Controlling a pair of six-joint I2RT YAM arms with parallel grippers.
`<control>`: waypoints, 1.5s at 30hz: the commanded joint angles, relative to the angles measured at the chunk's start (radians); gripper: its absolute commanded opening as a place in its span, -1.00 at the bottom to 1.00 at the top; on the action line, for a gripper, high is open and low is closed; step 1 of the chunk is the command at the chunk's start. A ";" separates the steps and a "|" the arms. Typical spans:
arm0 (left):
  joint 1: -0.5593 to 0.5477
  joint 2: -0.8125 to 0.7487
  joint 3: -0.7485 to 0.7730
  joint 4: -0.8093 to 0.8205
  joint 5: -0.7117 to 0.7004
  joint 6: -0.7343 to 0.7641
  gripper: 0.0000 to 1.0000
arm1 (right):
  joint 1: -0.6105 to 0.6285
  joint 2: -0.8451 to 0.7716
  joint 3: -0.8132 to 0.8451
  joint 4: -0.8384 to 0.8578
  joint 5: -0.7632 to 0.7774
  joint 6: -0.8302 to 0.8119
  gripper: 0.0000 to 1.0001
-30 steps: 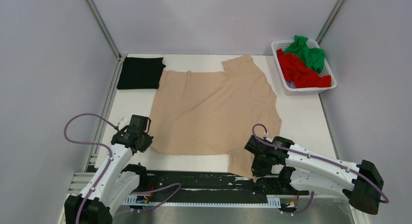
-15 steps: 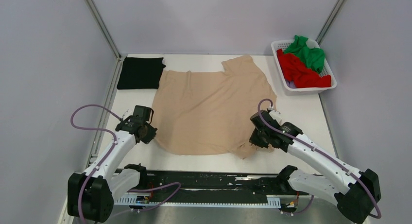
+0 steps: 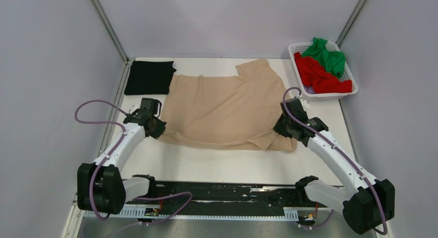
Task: Fold and stack the t-shirts
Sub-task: Fold the flattened tshirt in 1/3 of the way
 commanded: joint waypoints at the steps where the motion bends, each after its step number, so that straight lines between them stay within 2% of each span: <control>1: 0.024 0.025 0.066 0.051 -0.002 0.005 -1.00 | -0.058 0.038 0.067 0.091 -0.046 -0.095 -1.00; 11: 0.056 0.117 0.115 0.093 -0.001 0.001 -1.00 | -0.182 0.170 0.141 0.171 -0.159 -0.155 -1.00; 20: 0.082 0.234 0.135 0.157 -0.013 -0.017 -1.00 | -0.251 0.367 0.223 0.261 -0.171 -0.180 -1.00; 23: 0.085 0.273 0.150 0.176 -0.026 -0.021 -0.77 | -0.275 0.456 0.263 0.292 -0.179 -0.197 -0.99; 24: 0.087 0.292 0.157 0.191 -0.029 -0.025 -0.61 | -0.283 0.491 0.281 0.305 -0.187 -0.202 -0.96; 27: 0.103 0.326 0.186 0.211 -0.019 -0.024 -0.15 | -0.309 0.587 0.363 0.310 -0.252 -0.219 -0.69; 28: 0.113 0.338 0.210 0.210 -0.013 -0.013 0.21 | -0.312 0.611 0.393 0.311 -0.279 -0.239 -0.60; 29: 0.118 0.340 0.223 0.203 -0.004 -0.007 0.59 | -0.314 0.624 0.426 0.312 -0.289 -0.251 -0.33; 30: 0.121 0.336 0.252 0.185 -0.008 0.006 0.79 | -0.314 0.626 0.436 0.314 -0.288 -0.257 -0.03; 31: 0.122 0.323 0.277 0.163 -0.013 0.015 0.95 | -0.315 0.613 0.432 0.320 -0.283 -0.261 0.15; 35: 0.122 0.260 0.312 0.096 -0.036 0.069 0.99 | -0.314 0.485 0.316 0.361 -0.291 -0.259 0.93; 36: 0.122 0.249 0.310 0.091 -0.026 0.093 1.00 | -0.314 0.444 0.269 0.372 -0.308 -0.255 0.99; 39: 0.122 0.200 0.269 0.114 0.054 0.170 1.00 | -0.312 0.326 0.135 0.393 -0.375 -0.233 1.00; 40: 0.122 0.193 0.257 0.131 0.131 0.187 1.00 | -0.310 0.297 0.097 0.402 -0.393 -0.226 1.00; 42: 0.122 0.179 0.210 0.204 0.260 0.225 1.00 | -0.304 0.255 0.025 0.434 -0.428 -0.222 1.00; 43: 0.116 0.175 0.171 0.284 0.297 0.243 1.00 | -0.301 0.244 -0.001 0.452 -0.447 -0.219 1.00; 45: 0.090 0.181 0.128 0.329 0.362 0.251 1.00 | -0.289 0.244 -0.036 0.484 -0.481 -0.219 1.00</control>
